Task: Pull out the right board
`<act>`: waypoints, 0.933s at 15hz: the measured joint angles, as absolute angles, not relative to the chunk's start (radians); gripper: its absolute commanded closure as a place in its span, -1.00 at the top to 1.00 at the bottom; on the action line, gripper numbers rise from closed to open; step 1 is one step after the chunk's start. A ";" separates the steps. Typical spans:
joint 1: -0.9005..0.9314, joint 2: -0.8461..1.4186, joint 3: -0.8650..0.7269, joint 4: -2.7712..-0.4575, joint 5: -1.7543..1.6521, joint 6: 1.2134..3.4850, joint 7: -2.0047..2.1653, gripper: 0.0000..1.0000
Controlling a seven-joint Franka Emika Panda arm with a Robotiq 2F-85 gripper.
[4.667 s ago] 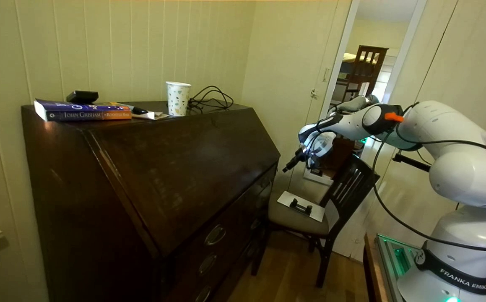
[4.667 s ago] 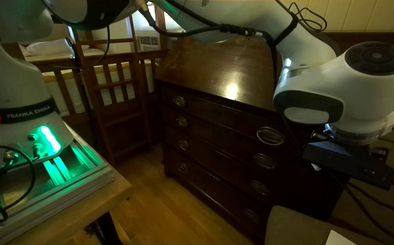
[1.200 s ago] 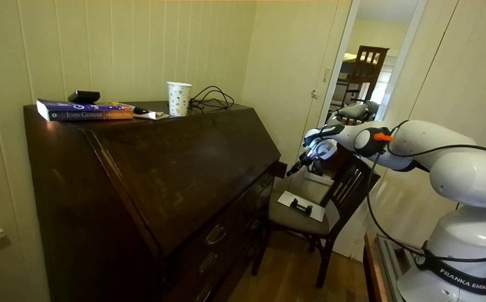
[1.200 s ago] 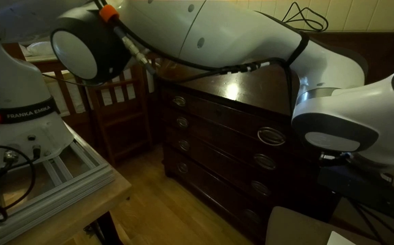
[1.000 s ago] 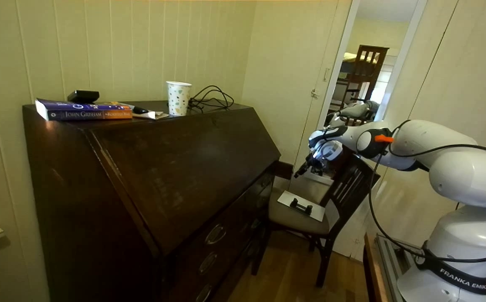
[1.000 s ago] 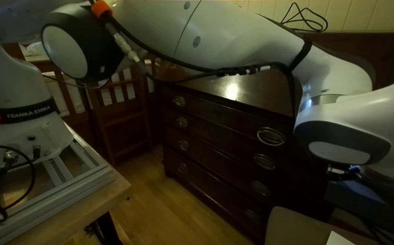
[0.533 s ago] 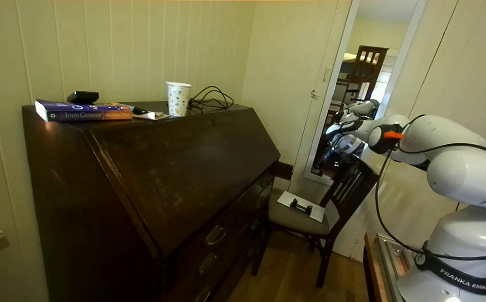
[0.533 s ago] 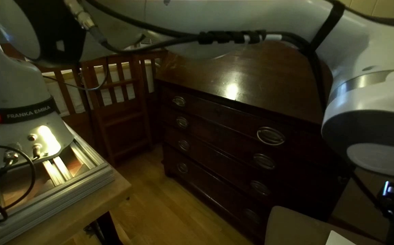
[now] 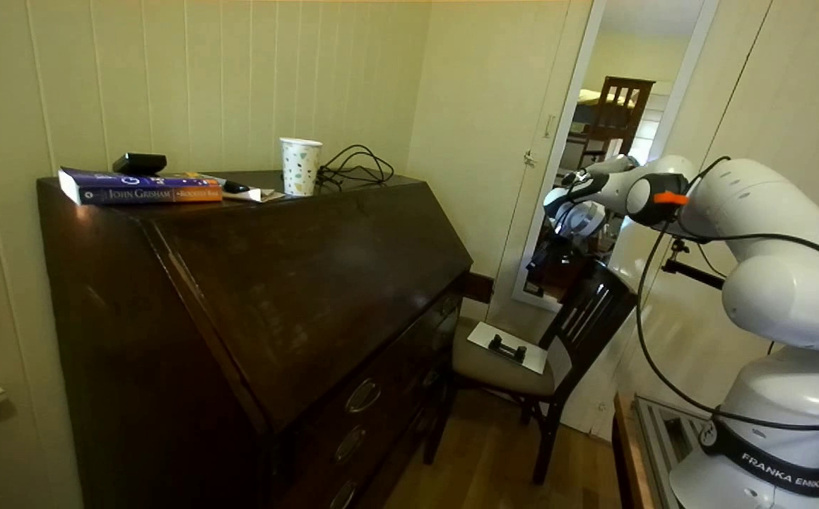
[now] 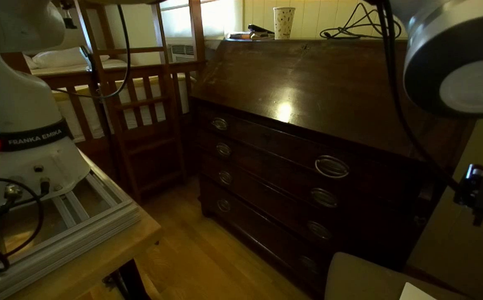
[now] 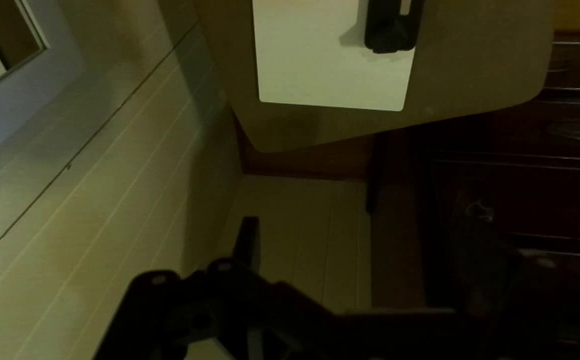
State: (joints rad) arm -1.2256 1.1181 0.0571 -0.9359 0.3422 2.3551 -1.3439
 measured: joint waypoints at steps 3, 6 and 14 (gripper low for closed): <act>-1.194 1.026 0.027 -1.062 0.342 2.342 -1.320 1.00; -1.156 0.944 0.011 -1.194 0.342 2.342 -1.306 1.00; -1.112 0.862 0.018 -1.345 0.346 2.379 -1.302 1.00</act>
State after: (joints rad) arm -1.1118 0.8617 0.0182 -1.3454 0.3455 2.3792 -1.3019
